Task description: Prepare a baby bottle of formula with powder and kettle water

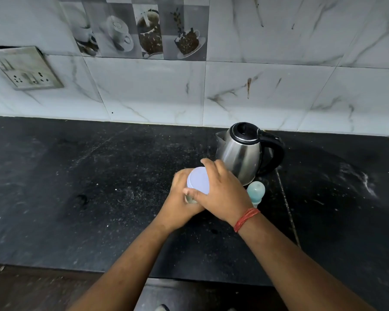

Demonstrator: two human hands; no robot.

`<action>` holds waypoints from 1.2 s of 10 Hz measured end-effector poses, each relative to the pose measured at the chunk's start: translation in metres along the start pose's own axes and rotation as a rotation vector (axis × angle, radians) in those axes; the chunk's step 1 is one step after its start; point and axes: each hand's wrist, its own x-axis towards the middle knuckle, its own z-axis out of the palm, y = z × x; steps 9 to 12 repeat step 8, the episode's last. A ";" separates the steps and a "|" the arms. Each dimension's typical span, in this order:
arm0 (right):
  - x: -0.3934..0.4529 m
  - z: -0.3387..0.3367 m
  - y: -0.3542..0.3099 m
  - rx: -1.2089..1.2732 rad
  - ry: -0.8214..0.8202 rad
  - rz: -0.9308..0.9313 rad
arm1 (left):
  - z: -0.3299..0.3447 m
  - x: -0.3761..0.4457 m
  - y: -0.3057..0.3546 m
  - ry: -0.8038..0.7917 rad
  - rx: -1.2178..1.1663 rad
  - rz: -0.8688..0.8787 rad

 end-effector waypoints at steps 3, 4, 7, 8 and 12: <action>0.012 0.029 0.021 0.140 -0.110 0.118 | 0.011 0.011 -0.039 -0.009 -0.010 -0.157; 0.011 0.034 0.028 0.176 -0.145 0.169 | 0.017 0.014 -0.048 -0.034 0.032 -0.186; 0.006 0.049 0.042 0.171 -0.131 0.154 | 0.024 0.009 -0.059 -0.083 0.032 -0.191; 0.007 0.046 0.040 0.155 -0.181 0.159 | 0.021 0.008 -0.061 -0.120 0.137 -0.181; 0.007 0.046 0.040 0.155 -0.181 0.159 | 0.021 0.008 -0.061 -0.120 0.137 -0.181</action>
